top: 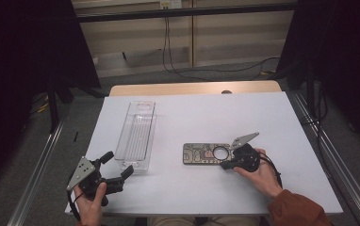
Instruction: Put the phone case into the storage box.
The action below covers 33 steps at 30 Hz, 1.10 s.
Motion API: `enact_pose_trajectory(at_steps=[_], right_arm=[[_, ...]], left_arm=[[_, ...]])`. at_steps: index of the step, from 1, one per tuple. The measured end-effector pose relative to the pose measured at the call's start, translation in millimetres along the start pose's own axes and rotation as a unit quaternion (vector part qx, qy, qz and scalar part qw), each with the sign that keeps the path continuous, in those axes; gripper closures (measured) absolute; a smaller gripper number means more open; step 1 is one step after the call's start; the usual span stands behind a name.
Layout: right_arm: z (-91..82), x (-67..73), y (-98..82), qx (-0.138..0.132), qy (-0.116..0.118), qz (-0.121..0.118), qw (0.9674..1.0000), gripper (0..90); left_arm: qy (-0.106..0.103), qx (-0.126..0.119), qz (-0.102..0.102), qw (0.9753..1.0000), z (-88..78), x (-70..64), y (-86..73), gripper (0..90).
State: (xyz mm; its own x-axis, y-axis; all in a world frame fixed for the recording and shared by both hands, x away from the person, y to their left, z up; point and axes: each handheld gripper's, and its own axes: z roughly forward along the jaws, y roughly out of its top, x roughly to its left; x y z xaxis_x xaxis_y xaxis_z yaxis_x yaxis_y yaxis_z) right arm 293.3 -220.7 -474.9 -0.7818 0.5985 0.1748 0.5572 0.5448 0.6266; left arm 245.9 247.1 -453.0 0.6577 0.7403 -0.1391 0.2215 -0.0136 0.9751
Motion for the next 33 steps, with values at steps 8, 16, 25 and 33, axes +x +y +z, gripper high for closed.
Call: enact_pose_trajectory(at_steps=[8, 16, 25, 33], right_arm=[[0.4, -3.4, 1.1, -0.005, -0.012, -0.001, 0.9999, 90.0], [0.2, -7.4, 2.8, -0.003, -0.02, 0.0, 0.9998, 90.0], [0.2, -11.1, 4.1, -0.001, -0.03, 0.008, 0.9995, 90.0], [1.0, -14.5, 4.8, -0.008, -0.034, 0.009, 0.9994, 90.0]], left_arm=[[0.0, 0.0, 0.0, 1.0, 0.3, -0.1, 0.0, 4.0], [-0.001, 0.0, -0.002, 1.0, 0.3, 0.0, -0.1, 3.9], [-0.001, 0.001, -0.001, 1.0, 0.7, 0.2, -0.1, 3.9], [0.003, 0.001, -0.003, 1.0, 0.5, 0.1, 0.0, 4.0]])
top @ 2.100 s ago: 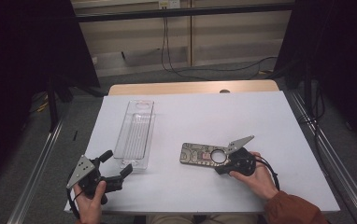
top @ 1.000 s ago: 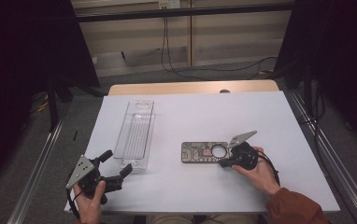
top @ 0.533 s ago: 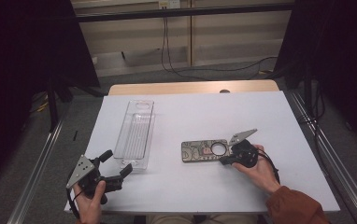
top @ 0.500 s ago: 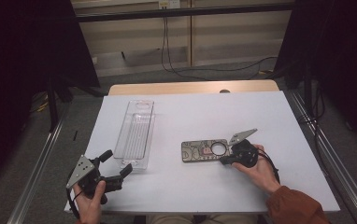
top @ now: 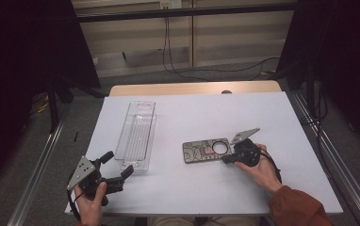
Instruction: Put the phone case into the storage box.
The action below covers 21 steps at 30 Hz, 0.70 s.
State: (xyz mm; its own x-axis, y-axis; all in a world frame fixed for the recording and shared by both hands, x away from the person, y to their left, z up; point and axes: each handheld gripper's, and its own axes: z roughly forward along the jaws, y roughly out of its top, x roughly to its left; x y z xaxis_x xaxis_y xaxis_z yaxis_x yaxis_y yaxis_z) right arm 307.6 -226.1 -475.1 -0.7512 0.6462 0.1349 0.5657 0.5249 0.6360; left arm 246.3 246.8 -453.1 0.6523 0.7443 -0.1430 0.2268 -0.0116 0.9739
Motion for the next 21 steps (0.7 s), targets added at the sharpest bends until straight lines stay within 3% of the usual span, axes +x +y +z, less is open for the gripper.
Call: enact_pose_trajectory(at_steps=[8, 14, 21], right_arm=[[0.3, -1.6, 0.3, -0.002, -0.002, 0.01, 0.9999, 90.0], [-0.9, -4.7, 4.4, 0.001, -0.022, 0.001, 0.9998, 90.0], [-0.1, -10.5, 7.2, -0.005, -0.027, 0.009, 0.9996, 90.0]], left_arm=[[-0.003, 0.0, 0.001, 1.0, 0.6, -0.1, 0.0, 3.9], [-0.003, 0.0, 0.0, 1.0, 0.6, 0.1, 0.0, 3.9], [-0.003, -0.001, 0.0, 1.0, 0.2, 0.2, 0.0, 3.9]])
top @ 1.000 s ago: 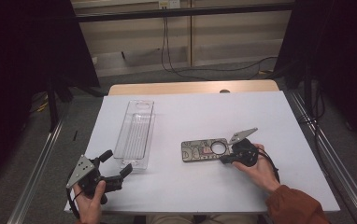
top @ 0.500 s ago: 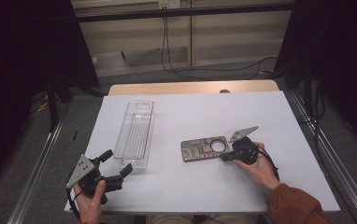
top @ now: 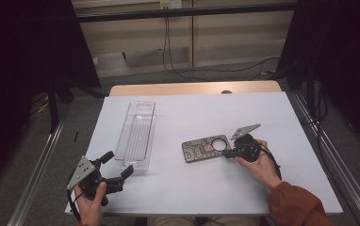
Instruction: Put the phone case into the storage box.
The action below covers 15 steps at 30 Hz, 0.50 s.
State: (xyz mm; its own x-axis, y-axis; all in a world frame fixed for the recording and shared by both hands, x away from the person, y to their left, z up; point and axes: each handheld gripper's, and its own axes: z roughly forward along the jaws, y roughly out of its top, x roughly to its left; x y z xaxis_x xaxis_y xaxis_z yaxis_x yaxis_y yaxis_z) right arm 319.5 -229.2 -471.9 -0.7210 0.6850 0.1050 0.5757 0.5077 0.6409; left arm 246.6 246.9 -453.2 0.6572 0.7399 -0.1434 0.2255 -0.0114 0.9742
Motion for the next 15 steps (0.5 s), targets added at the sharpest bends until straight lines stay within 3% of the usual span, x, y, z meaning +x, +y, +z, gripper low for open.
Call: enact_pose_trajectory(at_steps=[15], right_arm=[[0.3, -9.1, 1.0, -0.009, -0.01, 0.004, 0.9999, 90.0]], left_arm=[[0.001, 0.001, 0.0, 1.0, -0.2, -0.2, 0.5, 3.9]])
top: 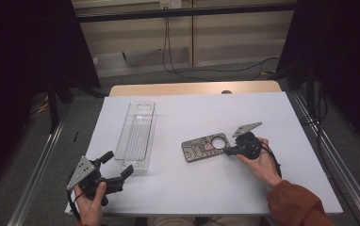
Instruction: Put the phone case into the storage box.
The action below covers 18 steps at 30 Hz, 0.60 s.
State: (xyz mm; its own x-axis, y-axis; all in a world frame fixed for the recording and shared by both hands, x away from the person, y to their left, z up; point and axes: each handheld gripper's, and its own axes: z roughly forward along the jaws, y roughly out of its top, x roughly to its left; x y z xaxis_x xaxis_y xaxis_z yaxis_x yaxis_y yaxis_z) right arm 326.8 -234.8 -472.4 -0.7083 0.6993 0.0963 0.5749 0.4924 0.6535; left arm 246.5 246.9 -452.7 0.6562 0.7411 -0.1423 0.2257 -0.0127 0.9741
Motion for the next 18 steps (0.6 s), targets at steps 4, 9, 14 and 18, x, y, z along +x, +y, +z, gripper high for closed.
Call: enact_pose_trajectory(at_steps=[4, 9, 14, 18], right_arm=[[1.4, -3.3, 3.1, 0.004, -0.008, 0.004, 1.0, 90.0], [2.8, -8.5, 6.8, -0.003, -0.009, 0.007, 0.9999, 90.0], [3.5, -12.1, 5.9, -0.008, -0.009, 0.013, 0.9998, 90.0], [3.7, -13.8, 6.3, -0.007, -0.018, 0.015, 0.9997, 90.0]], left_arm=[[-0.002, 0.0, 0.001, 1.0, 0.0, 0.1, 0.0, 3.9], [0.0, 0.0, 0.0, 1.0, 0.1, 0.0, 0.0, 3.9], [-0.001, 0.0, 0.0, 1.0, 0.3, 0.2, -0.2, 3.9], [-0.004, 0.001, 0.001, 1.0, 0.5, 0.2, 0.1, 3.9]])
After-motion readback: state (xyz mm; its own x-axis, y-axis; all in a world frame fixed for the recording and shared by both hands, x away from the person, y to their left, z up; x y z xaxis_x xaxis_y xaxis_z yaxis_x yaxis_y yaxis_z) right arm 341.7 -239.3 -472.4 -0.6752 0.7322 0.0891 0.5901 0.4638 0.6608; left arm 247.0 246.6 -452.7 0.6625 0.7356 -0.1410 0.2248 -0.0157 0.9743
